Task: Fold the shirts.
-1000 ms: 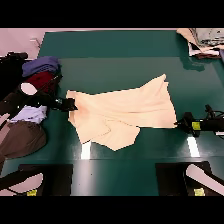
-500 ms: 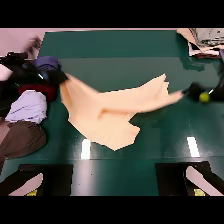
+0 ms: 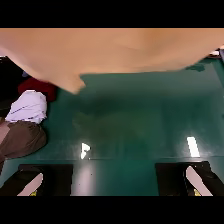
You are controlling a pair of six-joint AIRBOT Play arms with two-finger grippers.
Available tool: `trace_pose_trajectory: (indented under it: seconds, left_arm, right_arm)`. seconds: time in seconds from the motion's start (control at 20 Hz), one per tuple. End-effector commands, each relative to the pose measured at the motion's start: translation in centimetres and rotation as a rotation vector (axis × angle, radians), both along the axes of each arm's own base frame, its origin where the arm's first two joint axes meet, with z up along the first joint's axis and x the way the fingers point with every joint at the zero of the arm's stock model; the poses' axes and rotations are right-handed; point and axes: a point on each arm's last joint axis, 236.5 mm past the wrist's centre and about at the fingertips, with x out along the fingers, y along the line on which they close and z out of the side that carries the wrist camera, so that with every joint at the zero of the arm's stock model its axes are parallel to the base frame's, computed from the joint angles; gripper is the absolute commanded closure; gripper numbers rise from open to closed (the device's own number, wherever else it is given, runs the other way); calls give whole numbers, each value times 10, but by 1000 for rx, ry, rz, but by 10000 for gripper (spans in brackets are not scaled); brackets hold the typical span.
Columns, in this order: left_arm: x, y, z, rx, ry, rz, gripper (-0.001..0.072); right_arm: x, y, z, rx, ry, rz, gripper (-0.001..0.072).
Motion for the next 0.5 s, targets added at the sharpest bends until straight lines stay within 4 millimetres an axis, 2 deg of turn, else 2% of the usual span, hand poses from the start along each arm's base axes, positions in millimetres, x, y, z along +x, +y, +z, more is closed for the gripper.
trace_pose_trajectory:
  seconds: [0.0, 0.05, 0.15, 0.2, 0.25, 0.3, 0.35, 0.4, 0.45]
  left_arm:
    - [-91, 3, 42, -62, -163, -53, 686]
    - [-105, 3, 46, -76, -182, -69, 687]
    - [-121, 3, 51, -87, -209, -83, 687]
    - [-120, 3, 49, -80, -202, -75, 687]
    - [-109, 3, 42, -62, -168, -56, 686]
    - [-89, 3, 29, -40, -98, -36, 687]
    - [-59, 3, 9, -29, 9, -18, 687]
    - [-24, 3, -16, -15, 127, -3, 686]
    - [17, -1, -51, 10, 265, -1, 687]
  right_arm:
    - [-75, -7, 52, -80, -163, -163, 692]
    - [-81, -15, 49, -83, -154, -207, 692]
    - [-78, -26, 34, -84, -111, -253, 692]
    - [-72, -30, 23, -79, -78, -257, 692]
    - [-61, -33, 11, -71, -36, -253, 692]
    - [-48, -36, -4, -64, 22, -244, 692]
    - [-31, -41, -23, -59, 102, -237, 692]
    - [-14, -46, -43, -55, 193, -226, 693]
    - [4, -50, -64, -48, 285, -210, 693]
